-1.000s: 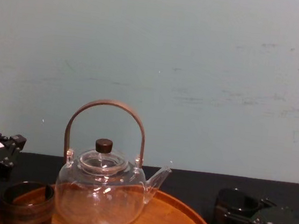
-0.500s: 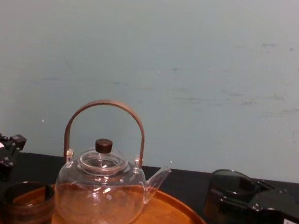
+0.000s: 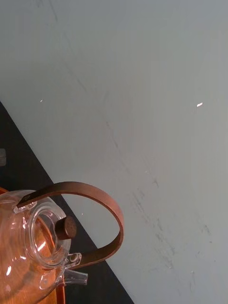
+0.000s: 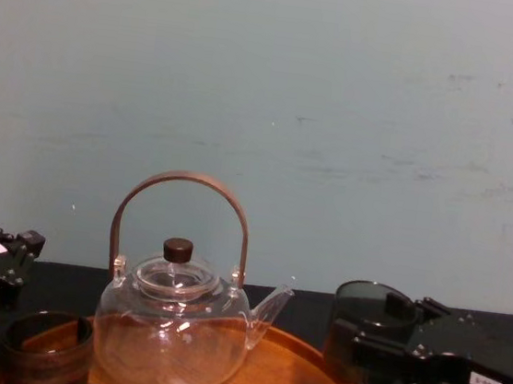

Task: Pick up the glass from the table and place it on the tray.

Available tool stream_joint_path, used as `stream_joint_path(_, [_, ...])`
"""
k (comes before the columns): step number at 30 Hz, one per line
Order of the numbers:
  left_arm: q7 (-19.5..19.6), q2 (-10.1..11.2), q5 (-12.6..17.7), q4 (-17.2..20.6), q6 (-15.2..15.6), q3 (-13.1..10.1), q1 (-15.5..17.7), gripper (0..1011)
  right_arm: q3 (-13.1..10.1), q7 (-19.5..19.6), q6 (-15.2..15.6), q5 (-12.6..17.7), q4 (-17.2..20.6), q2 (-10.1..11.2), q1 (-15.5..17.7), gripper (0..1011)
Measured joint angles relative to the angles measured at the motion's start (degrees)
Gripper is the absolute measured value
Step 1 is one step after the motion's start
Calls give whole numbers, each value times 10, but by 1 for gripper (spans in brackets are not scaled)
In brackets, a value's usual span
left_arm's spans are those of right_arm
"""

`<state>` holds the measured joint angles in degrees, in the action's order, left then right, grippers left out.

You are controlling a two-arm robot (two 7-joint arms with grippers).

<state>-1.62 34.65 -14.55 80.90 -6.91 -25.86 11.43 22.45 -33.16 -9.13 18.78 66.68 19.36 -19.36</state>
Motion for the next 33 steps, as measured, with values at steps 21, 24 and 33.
stream_joint_path(21, [0,0,0,0,0,0,0,0,44,-17,2,-5,-31,-13,-21,903])
stream_joint_path(24, [0,0,0,0,0,0,0,0,48,-17,0,-6,-42,-17,-27,903])
stream_joint_path(33, [0,0,0,0,0,0,0,0,54,-19,-7,-12,-78,-30,-48,903])
